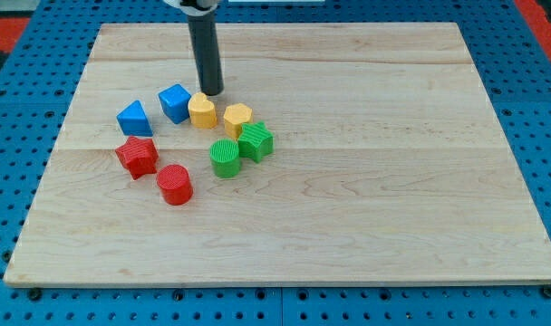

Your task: Move the blue triangle downwards slightly

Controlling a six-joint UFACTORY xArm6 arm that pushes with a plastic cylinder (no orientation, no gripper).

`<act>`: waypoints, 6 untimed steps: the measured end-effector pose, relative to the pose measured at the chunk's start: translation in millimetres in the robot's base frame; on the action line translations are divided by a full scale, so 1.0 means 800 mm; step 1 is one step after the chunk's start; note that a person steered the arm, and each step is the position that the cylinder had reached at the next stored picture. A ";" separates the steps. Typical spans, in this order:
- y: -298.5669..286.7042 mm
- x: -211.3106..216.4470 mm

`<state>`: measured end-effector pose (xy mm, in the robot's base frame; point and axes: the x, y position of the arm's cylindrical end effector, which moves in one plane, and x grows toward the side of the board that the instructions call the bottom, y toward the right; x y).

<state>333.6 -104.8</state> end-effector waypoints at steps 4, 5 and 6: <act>-0.110 0.038; -0.110 0.058; -0.116 0.067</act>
